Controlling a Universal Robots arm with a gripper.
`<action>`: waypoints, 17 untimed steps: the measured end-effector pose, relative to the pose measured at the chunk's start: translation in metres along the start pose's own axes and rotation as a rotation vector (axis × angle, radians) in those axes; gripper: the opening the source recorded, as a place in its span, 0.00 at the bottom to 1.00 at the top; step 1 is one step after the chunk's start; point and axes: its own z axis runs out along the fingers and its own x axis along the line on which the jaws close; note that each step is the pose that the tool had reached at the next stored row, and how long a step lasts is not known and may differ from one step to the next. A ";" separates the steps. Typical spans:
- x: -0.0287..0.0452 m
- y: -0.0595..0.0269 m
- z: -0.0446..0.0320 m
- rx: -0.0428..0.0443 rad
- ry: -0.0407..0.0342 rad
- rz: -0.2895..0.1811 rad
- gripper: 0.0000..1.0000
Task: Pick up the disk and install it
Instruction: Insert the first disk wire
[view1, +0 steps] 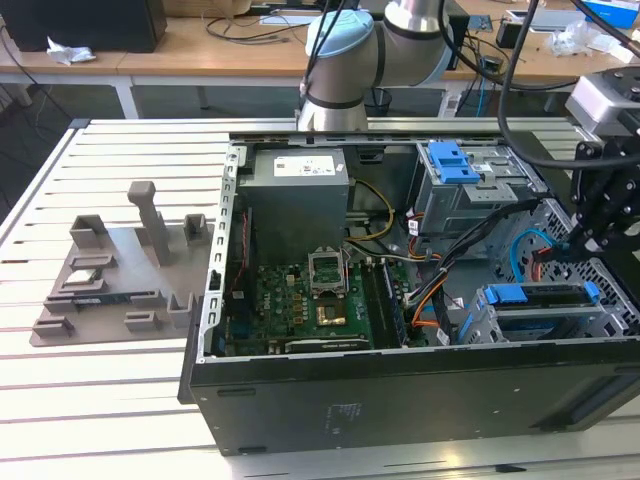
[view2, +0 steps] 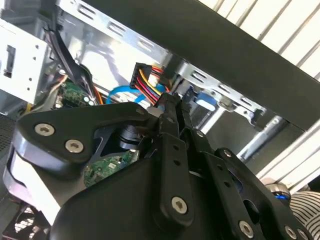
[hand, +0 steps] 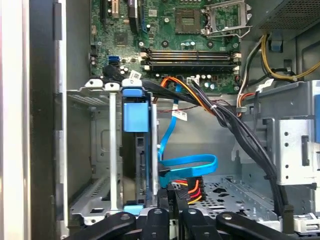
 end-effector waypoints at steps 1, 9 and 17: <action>0.0049 0.0006 -0.0001 0.0000 -0.0001 0.000 0.17; 0.0219 0.0027 0.0006 -0.0001 -0.0003 0.000 0.17; 0.0164 0.0090 0.0095 0.0001 -0.0002 0.004 0.17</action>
